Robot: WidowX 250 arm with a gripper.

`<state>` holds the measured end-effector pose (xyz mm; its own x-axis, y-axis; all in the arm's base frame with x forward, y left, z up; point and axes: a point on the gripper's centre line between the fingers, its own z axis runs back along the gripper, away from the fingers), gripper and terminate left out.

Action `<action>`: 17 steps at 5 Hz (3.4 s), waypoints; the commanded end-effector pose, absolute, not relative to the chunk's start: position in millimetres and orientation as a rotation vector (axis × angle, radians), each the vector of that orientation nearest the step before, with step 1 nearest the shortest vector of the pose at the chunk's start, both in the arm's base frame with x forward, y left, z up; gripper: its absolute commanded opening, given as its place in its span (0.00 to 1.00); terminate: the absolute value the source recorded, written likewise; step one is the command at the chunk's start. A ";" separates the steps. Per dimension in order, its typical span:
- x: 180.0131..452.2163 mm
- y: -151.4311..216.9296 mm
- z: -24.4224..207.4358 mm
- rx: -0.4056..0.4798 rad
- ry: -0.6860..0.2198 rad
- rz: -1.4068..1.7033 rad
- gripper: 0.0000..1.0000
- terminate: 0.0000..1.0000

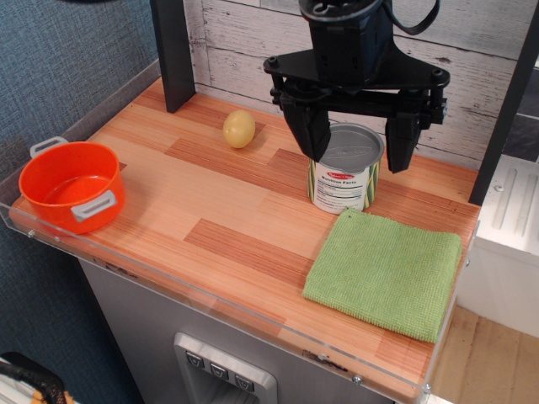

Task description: Place the red pot on top of the green towel

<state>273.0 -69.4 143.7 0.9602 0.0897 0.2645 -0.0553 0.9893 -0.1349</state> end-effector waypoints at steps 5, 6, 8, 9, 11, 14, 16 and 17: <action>253.1 106.2 104.6 0.068 -0.250 0.512 1.00 0.00; 256.2 147.5 86.5 0.031 -0.267 0.591 1.00 0.00; 255.8 179.0 74.1 0.100 -0.243 0.651 1.00 0.00; 257.0 184.7 65.6 0.080 -0.241 0.683 1.00 0.00; 261.6 184.4 50.3 0.075 -0.223 0.720 1.00 0.00; 262.8 177.4 46.7 0.081 -0.232 0.718 0.00 0.00; 260.2 163.9 63.9 0.125 -0.244 0.719 0.00 0.00; 259.3 152.6 77.1 0.120 -0.247 0.718 0.00 0.00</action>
<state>263.1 153.2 60.9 0.7323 0.6465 0.2140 -0.6669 0.7443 0.0338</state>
